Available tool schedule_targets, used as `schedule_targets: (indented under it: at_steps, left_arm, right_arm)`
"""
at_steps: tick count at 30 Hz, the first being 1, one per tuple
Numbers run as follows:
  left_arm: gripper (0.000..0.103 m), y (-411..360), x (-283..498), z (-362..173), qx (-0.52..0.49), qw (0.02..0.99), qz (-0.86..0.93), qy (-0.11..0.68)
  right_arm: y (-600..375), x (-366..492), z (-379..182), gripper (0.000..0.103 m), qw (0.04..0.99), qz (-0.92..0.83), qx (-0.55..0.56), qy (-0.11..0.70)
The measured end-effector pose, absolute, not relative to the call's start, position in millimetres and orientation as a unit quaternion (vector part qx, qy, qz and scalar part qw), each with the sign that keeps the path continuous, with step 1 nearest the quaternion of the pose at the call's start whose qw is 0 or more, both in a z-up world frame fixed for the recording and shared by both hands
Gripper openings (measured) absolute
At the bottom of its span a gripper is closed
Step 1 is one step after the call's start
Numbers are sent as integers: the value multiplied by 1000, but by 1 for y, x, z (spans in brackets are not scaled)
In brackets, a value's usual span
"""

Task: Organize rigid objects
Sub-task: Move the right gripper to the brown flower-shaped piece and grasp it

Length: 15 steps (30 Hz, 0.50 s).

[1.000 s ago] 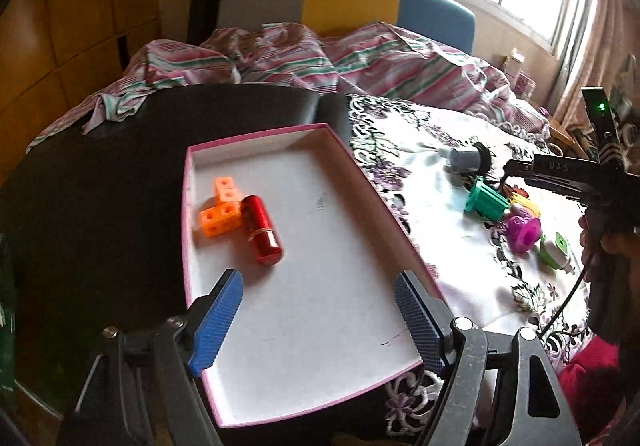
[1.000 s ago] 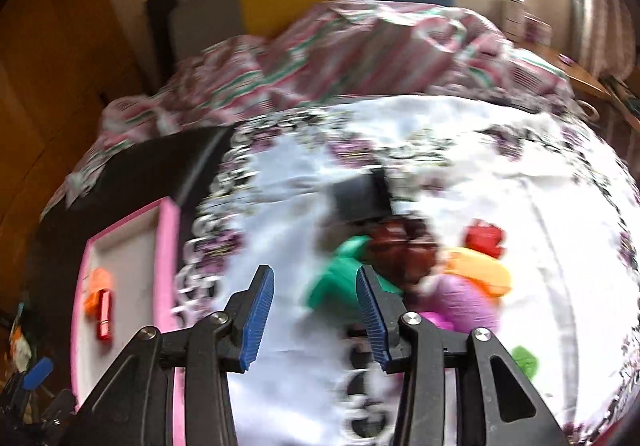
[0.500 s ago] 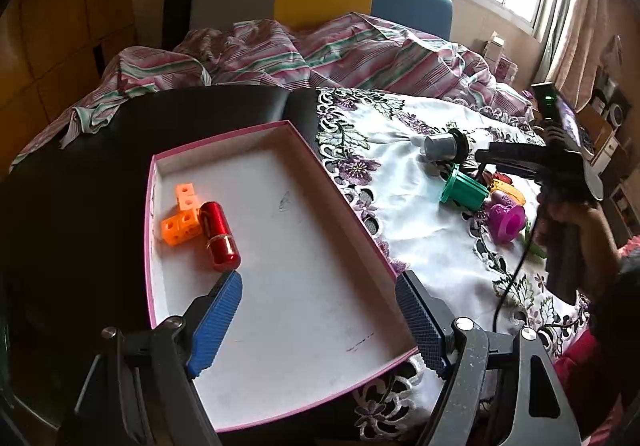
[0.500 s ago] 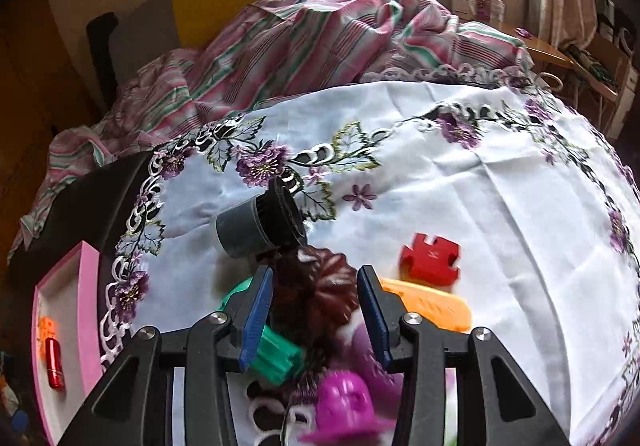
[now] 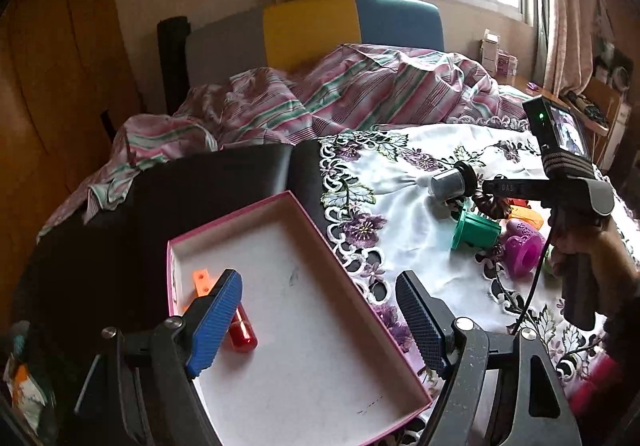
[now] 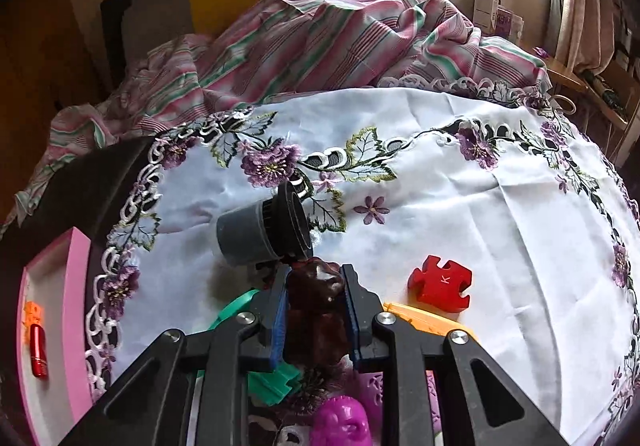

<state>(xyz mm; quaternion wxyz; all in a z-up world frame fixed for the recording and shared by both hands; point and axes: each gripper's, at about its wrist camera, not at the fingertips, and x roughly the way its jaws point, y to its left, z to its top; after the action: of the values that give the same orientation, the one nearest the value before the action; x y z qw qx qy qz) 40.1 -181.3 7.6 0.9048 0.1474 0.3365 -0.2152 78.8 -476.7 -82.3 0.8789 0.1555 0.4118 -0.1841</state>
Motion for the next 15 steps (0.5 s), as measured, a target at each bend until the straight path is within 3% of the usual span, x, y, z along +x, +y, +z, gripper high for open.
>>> schedule_targets:
  at_steps: [15]
  left_arm:
    - [80, -218, 36, 3, 181, 896, -234, 330]
  right_arm:
    - [-482, 68, -56, 23, 892, -182, 169, 378]
